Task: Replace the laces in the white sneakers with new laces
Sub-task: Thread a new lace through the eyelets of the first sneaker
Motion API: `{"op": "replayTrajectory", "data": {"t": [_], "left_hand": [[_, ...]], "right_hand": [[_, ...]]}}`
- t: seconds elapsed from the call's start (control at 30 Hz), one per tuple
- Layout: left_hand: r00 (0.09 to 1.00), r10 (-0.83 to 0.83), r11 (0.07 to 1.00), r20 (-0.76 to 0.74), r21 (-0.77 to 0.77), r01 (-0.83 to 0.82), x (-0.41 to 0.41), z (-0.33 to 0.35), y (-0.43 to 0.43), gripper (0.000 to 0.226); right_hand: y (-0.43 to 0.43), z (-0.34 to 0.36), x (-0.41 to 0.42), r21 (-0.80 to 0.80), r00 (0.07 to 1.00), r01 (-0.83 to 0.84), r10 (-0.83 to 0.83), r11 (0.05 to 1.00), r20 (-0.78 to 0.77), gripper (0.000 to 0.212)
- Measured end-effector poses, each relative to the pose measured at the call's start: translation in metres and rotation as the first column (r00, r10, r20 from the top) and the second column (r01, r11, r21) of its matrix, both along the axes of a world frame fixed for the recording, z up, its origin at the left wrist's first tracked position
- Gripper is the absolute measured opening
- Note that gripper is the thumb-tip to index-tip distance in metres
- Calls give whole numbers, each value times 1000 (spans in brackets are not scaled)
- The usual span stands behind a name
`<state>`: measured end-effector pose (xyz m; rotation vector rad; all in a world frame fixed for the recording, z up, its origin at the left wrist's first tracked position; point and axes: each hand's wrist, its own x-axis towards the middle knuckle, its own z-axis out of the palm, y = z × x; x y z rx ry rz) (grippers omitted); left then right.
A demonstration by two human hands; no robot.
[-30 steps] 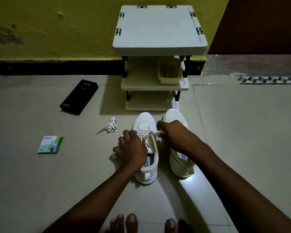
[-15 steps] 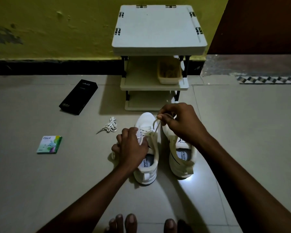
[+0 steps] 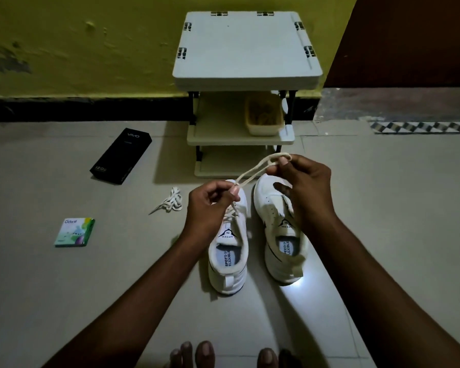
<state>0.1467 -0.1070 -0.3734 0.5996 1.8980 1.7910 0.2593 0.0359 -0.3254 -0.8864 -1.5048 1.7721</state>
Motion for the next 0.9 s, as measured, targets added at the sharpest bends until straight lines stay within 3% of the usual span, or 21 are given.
{"op": "replayTrajectory", "data": {"t": [0.13,0.3,0.47,0.67,0.73,0.83,0.9], "left_hand": [[995,-20,999,-94,-52,15,1,-3,-3,6],[997,20,997,-73,-68,-25,-6,-8,-5,7],[994,53,985,-98,-158,-68,-13,-14,-9,8],[966,110,886,-232,-418,-202,-18,-28,-11,15],[963,103,883,-249,-422,-204,-18,-29,-12,14],[984,87,941,-158,-311,-133,-17,-25,-13,5],[983,73,956,-166,-270,-117,-13,-23,-16,12]], "right_hand": [[1,-4,-3,-345,997,5,-31,938,-72,25],[13,0,-3,-350,999,44,-49,936,-4,26],[26,-3,3,-152,984,61,-34,987,175,21],[34,-8,-5,60,958,47,-62,997,280,35],[36,-8,-7,167,956,31,-78,985,282,36],[37,-4,-10,371,940,29,-151,928,304,34],[35,0,-9,482,940,1,-165,876,299,30]]}}
